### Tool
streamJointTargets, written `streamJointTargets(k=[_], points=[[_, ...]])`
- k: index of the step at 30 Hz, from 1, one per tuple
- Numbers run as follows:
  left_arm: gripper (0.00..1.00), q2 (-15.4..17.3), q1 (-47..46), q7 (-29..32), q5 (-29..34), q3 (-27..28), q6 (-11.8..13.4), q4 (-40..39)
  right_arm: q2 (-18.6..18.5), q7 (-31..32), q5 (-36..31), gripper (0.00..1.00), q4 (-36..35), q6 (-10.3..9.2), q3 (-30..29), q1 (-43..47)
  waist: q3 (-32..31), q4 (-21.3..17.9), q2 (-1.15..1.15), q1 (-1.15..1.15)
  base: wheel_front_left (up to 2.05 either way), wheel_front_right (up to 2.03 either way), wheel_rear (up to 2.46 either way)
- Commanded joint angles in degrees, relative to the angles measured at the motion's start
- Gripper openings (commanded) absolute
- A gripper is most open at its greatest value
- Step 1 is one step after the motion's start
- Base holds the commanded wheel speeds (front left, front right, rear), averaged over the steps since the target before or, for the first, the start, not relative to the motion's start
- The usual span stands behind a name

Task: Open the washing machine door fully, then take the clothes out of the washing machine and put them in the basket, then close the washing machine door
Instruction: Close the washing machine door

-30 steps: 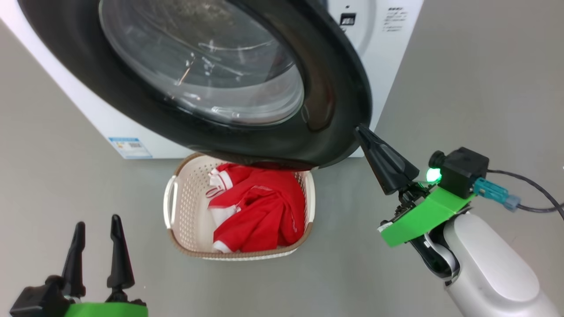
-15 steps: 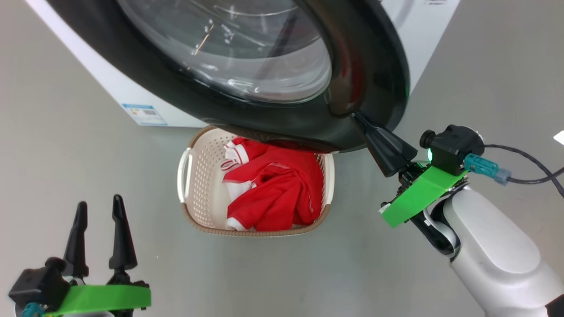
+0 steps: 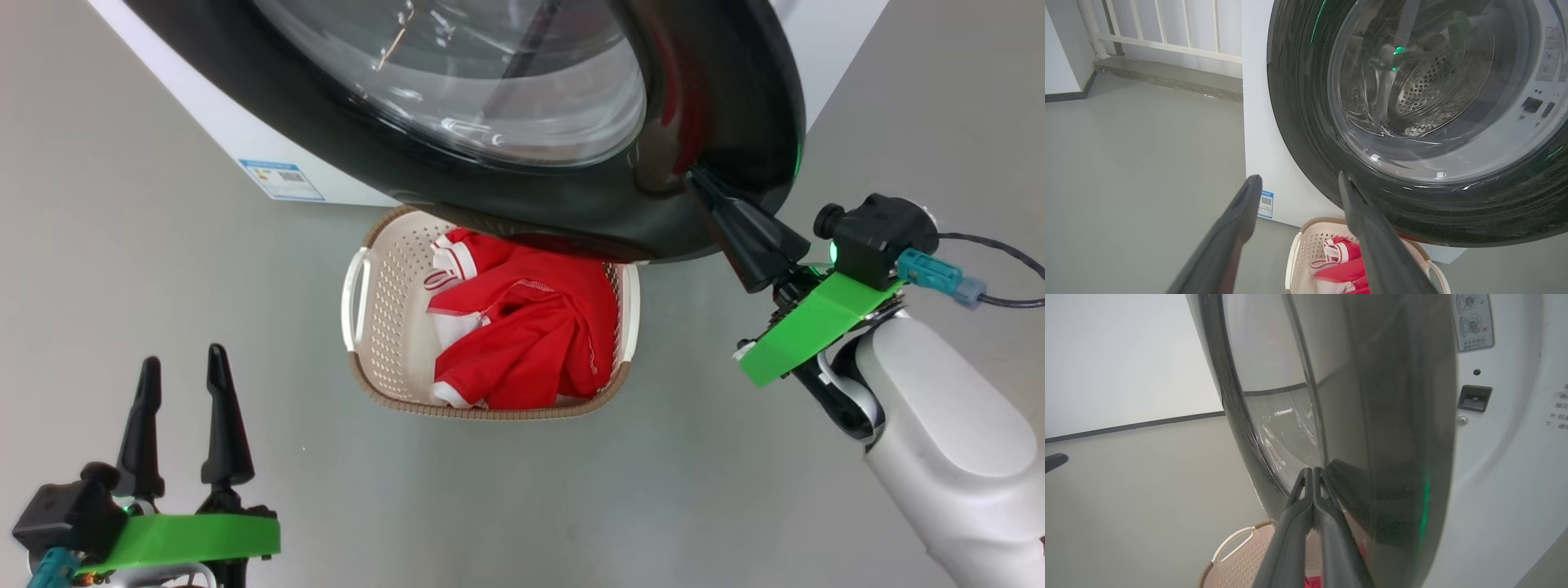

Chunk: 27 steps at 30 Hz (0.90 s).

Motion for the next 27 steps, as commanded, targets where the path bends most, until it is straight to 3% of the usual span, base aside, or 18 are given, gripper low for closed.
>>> streamJointTargets(k=[1, 27], points=[[1.0, 0.9, -1.1, -0.5, -0.4, 1.8, -0.4, -1.1, -0.3, -0.3, -0.8, 0.0, -0.8, 0.08, -0.1, -0.7, 0.4, 0.2, 0.0, 0.0, 0.0, 0.0, 0.0], [1.0, 0.9, -2.8, -0.5, -1.3, 0.9, -0.5, -1.1, -7.8, -0.3, 1.5, 0.0, 9.6, 0.08, -2.0, -18.4, 6.1, 5.1, 0.0, 0.0, 0.0, 0.0, 0.0]])
